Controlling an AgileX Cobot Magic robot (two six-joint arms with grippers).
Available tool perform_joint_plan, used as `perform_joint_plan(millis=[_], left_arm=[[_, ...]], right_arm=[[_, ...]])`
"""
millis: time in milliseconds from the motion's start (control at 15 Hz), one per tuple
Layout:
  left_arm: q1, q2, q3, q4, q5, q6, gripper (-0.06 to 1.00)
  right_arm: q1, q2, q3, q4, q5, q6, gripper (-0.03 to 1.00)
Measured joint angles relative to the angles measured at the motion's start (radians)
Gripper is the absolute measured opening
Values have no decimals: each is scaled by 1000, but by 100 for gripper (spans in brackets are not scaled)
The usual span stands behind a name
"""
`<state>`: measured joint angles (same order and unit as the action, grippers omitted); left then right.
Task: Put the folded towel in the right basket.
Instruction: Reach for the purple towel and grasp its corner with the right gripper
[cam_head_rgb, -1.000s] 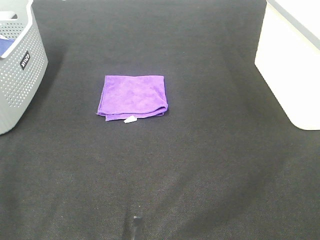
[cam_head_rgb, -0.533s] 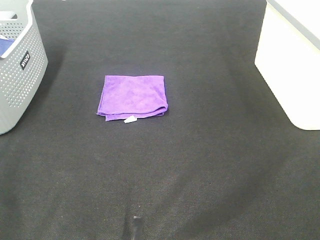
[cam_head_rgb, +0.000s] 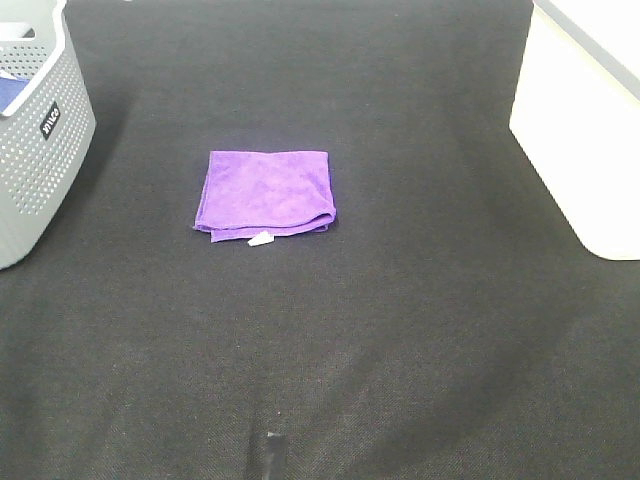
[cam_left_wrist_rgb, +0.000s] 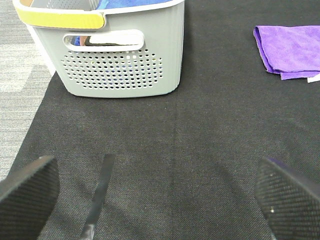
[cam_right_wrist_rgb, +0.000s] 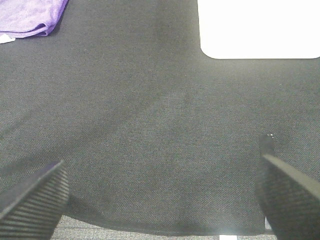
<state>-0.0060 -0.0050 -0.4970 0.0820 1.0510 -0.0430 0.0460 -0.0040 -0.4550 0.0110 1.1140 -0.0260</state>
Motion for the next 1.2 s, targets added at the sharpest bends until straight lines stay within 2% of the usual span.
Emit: perform_joint_plan(millis=[1200], left_arm=[[0,0,0,0,0,0,99]], right_arm=[[0,0,0,1,0,0,96]])
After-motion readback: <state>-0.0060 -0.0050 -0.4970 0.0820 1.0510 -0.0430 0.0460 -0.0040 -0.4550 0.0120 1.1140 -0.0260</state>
